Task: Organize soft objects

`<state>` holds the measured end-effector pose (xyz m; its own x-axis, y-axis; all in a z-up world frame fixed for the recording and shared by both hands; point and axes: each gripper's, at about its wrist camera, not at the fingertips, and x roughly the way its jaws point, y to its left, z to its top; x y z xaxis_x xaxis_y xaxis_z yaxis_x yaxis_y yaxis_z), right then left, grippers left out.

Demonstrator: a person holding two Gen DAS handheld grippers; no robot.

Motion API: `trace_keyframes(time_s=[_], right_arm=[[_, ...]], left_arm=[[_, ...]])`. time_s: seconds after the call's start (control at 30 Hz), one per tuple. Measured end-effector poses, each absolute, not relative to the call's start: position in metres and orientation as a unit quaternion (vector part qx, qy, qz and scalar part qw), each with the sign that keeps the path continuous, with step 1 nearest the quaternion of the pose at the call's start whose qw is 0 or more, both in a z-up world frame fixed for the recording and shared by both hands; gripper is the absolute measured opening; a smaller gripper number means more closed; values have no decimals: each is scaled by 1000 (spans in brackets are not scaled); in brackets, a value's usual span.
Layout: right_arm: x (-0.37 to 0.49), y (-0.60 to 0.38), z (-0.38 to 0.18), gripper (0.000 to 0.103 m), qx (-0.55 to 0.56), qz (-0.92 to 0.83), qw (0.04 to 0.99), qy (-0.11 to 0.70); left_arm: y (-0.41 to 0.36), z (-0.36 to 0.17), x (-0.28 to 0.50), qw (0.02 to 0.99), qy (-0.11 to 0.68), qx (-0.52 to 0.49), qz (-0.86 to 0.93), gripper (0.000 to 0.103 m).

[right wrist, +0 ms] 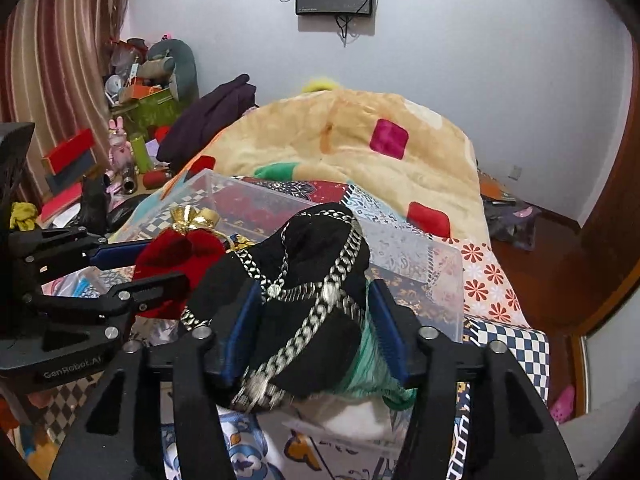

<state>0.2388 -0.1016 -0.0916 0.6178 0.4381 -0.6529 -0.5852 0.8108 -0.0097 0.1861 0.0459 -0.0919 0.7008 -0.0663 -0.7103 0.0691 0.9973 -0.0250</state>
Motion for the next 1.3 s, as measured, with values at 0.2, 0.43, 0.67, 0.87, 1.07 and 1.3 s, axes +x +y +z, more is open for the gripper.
trace_keyframes(time_s=[0.2,0.43,0.67,0.87,1.07,1.3], right_arm=[[228,-117,-75,60,-96,295,897,315],[202,-138,-47,61,-69,309,906,280],[164,-157,-18,71,-48,319,919,226],[137,-168,-7,83,-24,327,924,195],[121,-167,-10,93,-23,322,931,172],[108,-169,-14,103,-27,309,940,140]], left_arm=[[47,-73,163,933,358,-5,-37,46],[40,-35,130,953,300,-6,-41,48],[36,0,89,971,232,-26,-43,61],[34,12,61,980,193,-37,-32,85],[27,11,41,984,171,-34,-23,92],[16,8,30,988,151,-21,-23,99]])
